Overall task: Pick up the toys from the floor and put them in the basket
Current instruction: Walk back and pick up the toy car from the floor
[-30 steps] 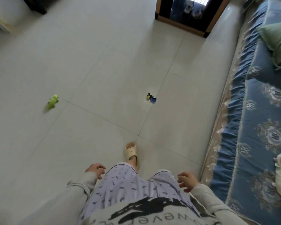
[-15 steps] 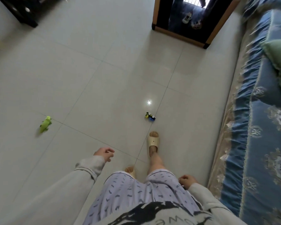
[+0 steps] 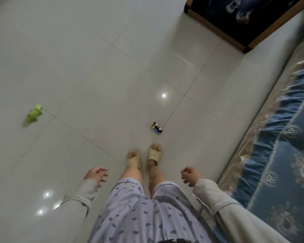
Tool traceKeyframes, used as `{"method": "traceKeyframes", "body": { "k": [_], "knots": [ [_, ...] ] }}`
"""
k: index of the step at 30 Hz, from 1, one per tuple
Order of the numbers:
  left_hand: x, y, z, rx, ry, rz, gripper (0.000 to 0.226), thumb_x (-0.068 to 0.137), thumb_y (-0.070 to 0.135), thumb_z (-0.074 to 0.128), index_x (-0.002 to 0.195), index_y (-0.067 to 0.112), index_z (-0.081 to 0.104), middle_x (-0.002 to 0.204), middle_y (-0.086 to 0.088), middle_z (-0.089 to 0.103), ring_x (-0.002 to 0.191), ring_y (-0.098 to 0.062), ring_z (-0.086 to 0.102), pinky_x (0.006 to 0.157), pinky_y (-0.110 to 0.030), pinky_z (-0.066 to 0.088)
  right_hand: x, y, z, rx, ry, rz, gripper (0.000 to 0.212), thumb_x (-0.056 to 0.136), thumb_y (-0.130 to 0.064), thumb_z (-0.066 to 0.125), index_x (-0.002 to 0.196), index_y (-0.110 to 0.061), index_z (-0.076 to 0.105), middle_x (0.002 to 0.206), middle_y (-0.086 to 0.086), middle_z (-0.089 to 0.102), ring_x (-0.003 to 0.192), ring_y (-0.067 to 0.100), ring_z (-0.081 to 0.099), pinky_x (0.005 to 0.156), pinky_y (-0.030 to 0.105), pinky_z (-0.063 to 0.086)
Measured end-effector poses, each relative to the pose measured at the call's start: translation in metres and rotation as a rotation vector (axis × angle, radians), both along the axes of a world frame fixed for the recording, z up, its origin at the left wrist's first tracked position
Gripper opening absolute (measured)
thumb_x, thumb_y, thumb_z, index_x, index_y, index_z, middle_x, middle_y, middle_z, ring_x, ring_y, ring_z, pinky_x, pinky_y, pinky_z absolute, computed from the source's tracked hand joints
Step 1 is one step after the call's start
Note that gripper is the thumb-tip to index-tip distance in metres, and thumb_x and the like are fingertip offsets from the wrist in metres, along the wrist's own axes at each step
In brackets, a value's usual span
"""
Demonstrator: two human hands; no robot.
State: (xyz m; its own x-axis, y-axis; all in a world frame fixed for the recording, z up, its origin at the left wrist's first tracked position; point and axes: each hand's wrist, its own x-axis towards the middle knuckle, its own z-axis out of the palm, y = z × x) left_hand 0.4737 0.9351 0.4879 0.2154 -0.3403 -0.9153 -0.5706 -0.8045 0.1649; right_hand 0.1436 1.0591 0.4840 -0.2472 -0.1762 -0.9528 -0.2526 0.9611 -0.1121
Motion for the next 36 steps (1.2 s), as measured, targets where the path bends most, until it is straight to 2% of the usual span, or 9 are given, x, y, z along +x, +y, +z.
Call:
{"method": "traceKeyframes", "body": {
  "k": [6,10,13,15,18,21,24,31,36],
  "knots": [
    [-0.068,-0.062,-0.061,0.075,0.028,-0.227,0.029,0.088,0.005,0.048,0.113,0.002,0.064,0.095,-0.015,0.063,0.056,-0.018,0.051,0.038,-0.013,0.038,-0.023,-0.065,-0.058,0.012,-0.016,0.021,0.019,0.086,-0.005,0.048,0.074,-0.020,0.053,0.073,0.004,0.058,0.060,0.019,0.056,0.049,0.022,0.038],
    [-0.116,-0.109,-0.109,0.003,0.066,-0.333,0.027,0.087,0.011,0.052,0.109,0.008,0.068,0.109,-0.017,0.070,0.094,-0.030,0.067,0.065,-0.022,0.052,-0.033,-0.103,-0.124,0.009,-0.023,-0.087,0.025,0.088,-0.004,0.046,0.071,-0.020,0.053,0.069,0.001,0.056,0.057,0.014,0.053,0.051,0.022,0.037],
    [-0.140,-0.135,-0.158,-0.026,0.141,-0.293,0.021,0.086,0.010,0.051,0.102,0.008,0.066,0.091,-0.012,0.065,0.067,-0.021,0.060,0.040,-0.009,0.043,-0.038,-0.133,-0.193,-0.005,-0.032,-0.100,0.013,0.087,-0.005,0.046,0.089,-0.013,0.057,0.079,0.007,0.059,0.060,0.015,0.054,0.053,0.023,0.038],
    [-0.151,-0.146,-0.198,-0.015,0.176,-0.331,0.015,0.086,0.010,0.051,0.094,0.016,0.063,0.091,-0.008,0.063,0.069,-0.022,0.058,0.045,-0.016,0.044,-0.040,-0.154,-0.247,-0.031,-0.008,-0.070,0.015,0.086,-0.007,0.050,0.099,-0.007,0.059,0.089,0.011,0.059,0.071,0.021,0.056,0.061,0.029,0.044],
    [-0.153,-0.161,-0.269,0.003,0.198,-0.400,0.016,0.086,0.011,0.051,0.095,0.019,0.062,0.095,-0.006,0.062,0.080,-0.022,0.058,0.054,-0.018,0.038,-0.040,-0.178,-0.331,-0.045,0.022,0.013,0.047,0.082,-0.020,0.063,0.125,-0.007,0.050,0.101,0.009,0.058,0.091,0.024,0.056,0.071,0.034,0.046],
    [-0.138,-0.174,-0.342,0.008,0.172,-0.425,0.013,0.085,0.012,0.052,0.090,0.020,0.061,0.094,-0.006,0.063,0.081,-0.022,0.059,0.061,-0.022,0.039,-0.030,-0.192,-0.418,-0.044,-0.004,0.085,0.088,0.073,-0.031,0.075,0.144,-0.017,0.025,0.133,0.012,0.045,0.121,0.029,0.048,0.082,0.032,0.042],
    [-0.113,-0.177,-0.406,0.005,0.119,-0.367,0.014,0.086,0.012,0.051,0.092,0.019,0.062,0.094,-0.005,0.063,0.083,-0.023,0.060,0.072,-0.027,0.041,-0.017,-0.197,-0.499,-0.045,0.082,0.147,0.101,0.070,-0.032,0.076,0.148,-0.021,0.014,0.146,0.013,0.030,0.133,0.036,0.036,0.102,0.041,0.037],
    [-0.054,-0.150,-0.494,0.051,0.035,-0.224,0.015,0.087,0.008,0.052,0.095,0.015,0.062,0.095,-0.009,0.062,0.085,-0.025,0.058,0.062,-0.024,0.040,0.008,-0.184,-0.605,-0.200,0.439,0.103,0.045,0.084,-0.026,0.057,0.125,-0.007,0.049,0.124,0.020,0.051,0.114,0.038,0.049,0.083,0.040,0.043],
    [-0.038,-0.114,-0.466,0.147,0.010,-0.191,0.015,0.088,0.008,0.050,0.095,0.014,0.062,0.094,-0.008,0.061,0.083,-0.024,0.057,0.057,-0.022,0.035,0.009,-0.167,-0.545,-0.239,0.220,0.046,0.012,0.082,-0.025,0.059,0.084,-0.013,0.060,0.085,0.016,0.067,0.083,0.030,0.061,0.069,0.028,0.038]
  ]
}}
